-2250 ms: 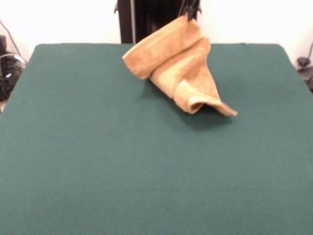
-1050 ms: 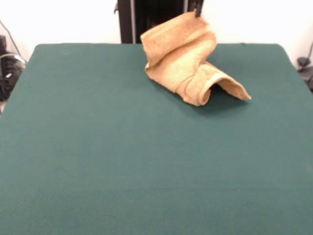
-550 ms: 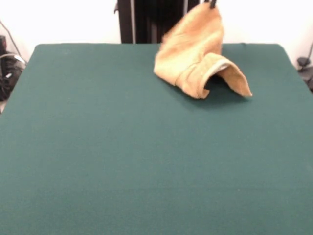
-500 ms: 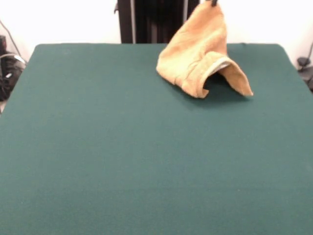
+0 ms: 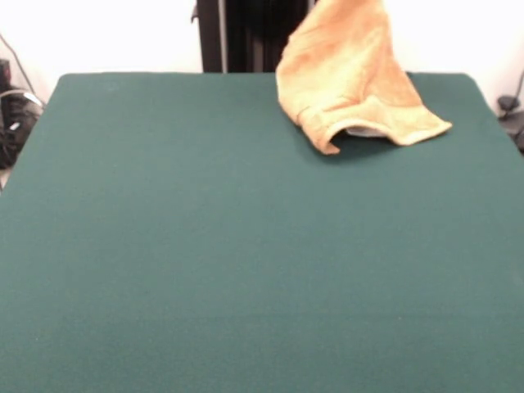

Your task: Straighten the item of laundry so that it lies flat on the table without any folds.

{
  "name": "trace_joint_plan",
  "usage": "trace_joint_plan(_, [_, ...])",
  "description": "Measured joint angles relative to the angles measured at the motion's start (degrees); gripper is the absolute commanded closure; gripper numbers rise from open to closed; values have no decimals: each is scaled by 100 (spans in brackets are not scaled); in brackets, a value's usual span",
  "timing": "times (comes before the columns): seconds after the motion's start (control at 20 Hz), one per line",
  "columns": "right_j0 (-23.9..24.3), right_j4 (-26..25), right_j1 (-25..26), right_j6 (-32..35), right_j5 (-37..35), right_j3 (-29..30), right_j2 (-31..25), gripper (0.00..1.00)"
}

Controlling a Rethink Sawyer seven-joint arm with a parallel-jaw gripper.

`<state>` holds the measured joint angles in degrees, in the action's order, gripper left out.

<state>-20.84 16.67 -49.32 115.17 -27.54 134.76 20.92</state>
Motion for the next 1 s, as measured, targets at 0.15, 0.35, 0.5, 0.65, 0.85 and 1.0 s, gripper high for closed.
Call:
trace_joint_plan(0.15, [378,18,103,0,304,93,-130,100])
trace_joint_plan(0.35, [1006,20,436,0,1179,277,-452,100])
trace_joint_plan(0.5, [1390,15,935,0,2147,355,-720,100])
trace_joint_plan(0.65, [1538,-11,1590,0,3074,348,-918,100])
trace_joint_plan(0.85, [1575,-14,2327,38,3905,347,-1166,100])
trace_joint_plan(1.0, [1536,18,2727,210,4314,405,-1395,100])
